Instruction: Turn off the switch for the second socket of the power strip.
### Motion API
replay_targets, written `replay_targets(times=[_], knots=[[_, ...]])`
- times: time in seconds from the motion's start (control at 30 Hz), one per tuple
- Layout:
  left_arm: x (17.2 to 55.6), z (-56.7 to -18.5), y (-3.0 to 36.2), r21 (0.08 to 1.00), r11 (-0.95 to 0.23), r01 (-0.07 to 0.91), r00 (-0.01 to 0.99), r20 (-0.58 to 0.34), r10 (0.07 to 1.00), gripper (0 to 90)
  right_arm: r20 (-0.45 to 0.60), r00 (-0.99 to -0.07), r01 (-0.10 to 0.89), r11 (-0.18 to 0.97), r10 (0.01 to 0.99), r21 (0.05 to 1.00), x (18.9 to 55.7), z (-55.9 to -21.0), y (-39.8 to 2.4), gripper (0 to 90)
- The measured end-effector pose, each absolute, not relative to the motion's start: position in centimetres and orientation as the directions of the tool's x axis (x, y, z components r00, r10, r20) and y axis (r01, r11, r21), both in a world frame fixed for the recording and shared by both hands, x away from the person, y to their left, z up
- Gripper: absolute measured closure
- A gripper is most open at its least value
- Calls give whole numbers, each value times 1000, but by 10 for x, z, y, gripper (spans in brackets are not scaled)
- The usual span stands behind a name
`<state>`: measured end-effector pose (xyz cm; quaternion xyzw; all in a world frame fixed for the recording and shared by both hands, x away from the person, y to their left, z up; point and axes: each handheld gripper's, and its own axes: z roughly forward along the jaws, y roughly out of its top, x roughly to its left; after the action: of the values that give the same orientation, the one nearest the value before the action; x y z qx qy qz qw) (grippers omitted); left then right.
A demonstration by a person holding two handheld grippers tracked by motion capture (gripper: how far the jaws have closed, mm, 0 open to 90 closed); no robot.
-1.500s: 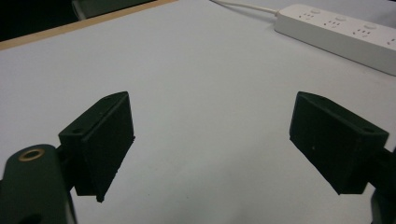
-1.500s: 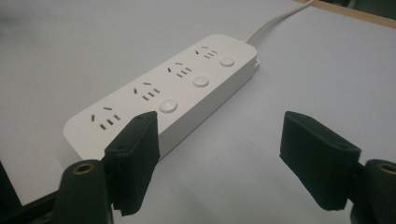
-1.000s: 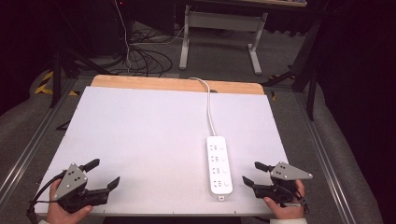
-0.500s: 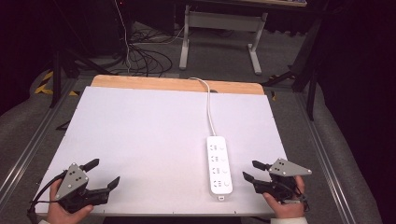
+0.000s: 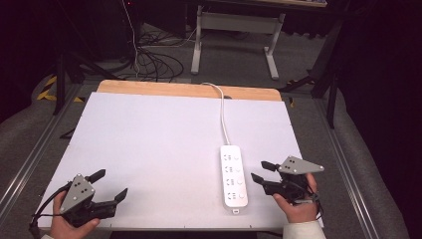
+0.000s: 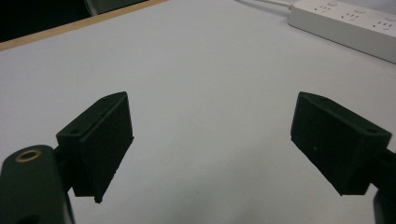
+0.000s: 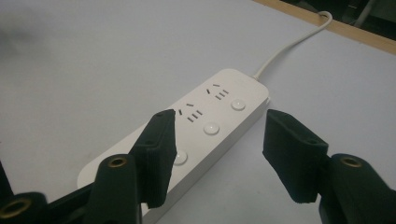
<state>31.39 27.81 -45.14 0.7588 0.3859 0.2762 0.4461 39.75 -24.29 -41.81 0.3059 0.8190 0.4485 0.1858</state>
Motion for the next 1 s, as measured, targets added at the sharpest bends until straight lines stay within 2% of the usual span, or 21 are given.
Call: replay_targets(times=[0.63, 1.0], knots=[[314, -451, 278, 888, -307, 341, 549, 77, 832, 136, -29, -769, 321, 426, 639, 846, 424, -401, -211, 460], [314, -451, 278, 888, -308, 340, 548, 79, 833, 136, -66, -782, 315, 484, 620, 817, 437, -395, -194, 463]])
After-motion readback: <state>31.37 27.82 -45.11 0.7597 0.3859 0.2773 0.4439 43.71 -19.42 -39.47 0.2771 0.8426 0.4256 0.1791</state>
